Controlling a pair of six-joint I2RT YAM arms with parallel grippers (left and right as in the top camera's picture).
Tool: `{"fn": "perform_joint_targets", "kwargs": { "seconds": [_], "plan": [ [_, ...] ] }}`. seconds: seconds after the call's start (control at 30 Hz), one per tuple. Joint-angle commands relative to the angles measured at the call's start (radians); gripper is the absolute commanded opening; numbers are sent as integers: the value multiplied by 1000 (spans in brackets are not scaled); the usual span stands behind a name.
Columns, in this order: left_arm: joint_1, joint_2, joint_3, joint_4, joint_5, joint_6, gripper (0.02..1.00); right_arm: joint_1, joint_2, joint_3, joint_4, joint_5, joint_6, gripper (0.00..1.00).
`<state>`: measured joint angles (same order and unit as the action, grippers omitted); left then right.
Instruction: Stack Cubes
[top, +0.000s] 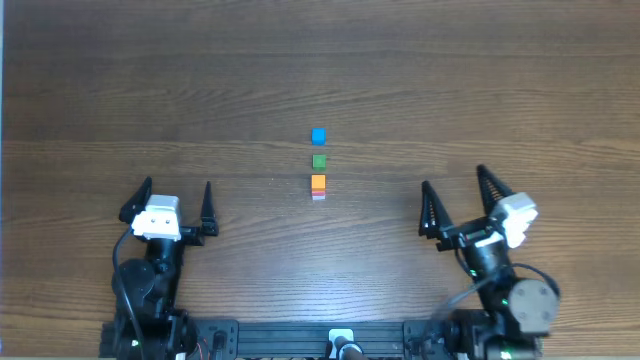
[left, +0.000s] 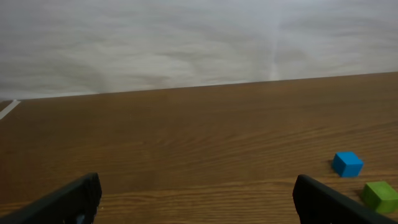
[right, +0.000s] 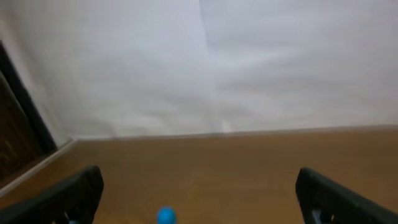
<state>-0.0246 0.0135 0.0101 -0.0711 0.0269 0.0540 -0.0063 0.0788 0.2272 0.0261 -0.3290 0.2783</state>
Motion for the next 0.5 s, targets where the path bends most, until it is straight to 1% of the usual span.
{"fn": "perform_joint_targets", "kwargs": {
  "seconds": [0.03, 0.1, 0.23, 0.37, 0.4, 0.5],
  "plan": [
    [5, -10, -4, -4, 17, 17, 1000, -5, 183, 288, -65, -106, -56, 993],
    [5, -10, -4, -4, 17, 17, 1000, -5, 288, 413, -133, -122, -56, 991],
    [5, -10, -4, -4, 17, 17, 1000, 5, 572, 732, -365, -134, -60, 991],
    [5, -10, -4, -4, 17, 17, 1000, 69, 847, 1003, -592, -124, -111, 991],
    [5, -10, -4, -4, 17, 17, 998, 101, 920, 1069, -652, -93, -112, 993],
    [5, -10, -4, -4, 17, 17, 1000, 222, 1118, 1216, -792, 44, -112, 991]
  ]
}}
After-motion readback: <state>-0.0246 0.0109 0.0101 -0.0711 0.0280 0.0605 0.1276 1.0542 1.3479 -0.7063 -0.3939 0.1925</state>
